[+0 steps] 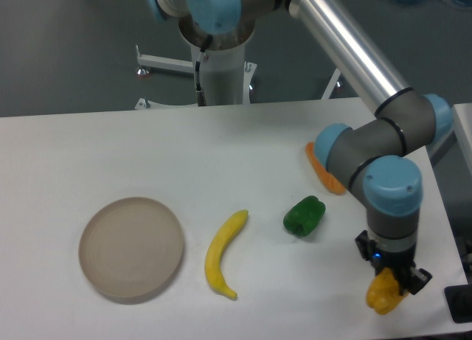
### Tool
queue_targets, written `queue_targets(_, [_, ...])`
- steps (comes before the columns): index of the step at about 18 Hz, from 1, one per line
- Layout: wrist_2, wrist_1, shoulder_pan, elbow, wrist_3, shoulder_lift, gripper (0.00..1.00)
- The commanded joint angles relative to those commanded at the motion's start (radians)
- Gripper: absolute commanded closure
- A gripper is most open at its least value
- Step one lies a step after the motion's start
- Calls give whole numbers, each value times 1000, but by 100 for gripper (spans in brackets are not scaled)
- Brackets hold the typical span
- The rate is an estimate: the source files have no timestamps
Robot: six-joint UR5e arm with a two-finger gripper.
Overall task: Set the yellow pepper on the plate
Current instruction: 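Carry the held yellow pepper with the gripper over to the beige plate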
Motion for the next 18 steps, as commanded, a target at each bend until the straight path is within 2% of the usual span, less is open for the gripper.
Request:
queue_targets(3, [0, -17, -43, -107, -83, 86, 62])
queue_targets(6, [0, -77, -106, -207, -182, 175, 62])
queue_targets(9, [-2, -100, -176, -299, -320, 255, 62])
queue_targets(12, [-15, -135, -264, -329, -478, 284, 62])
queue_targets(16, [-15, -178, -368, -336, -646, 284, 62])
queue_targets(18, [-17, -181, -406, -358, -706, 286, 62])
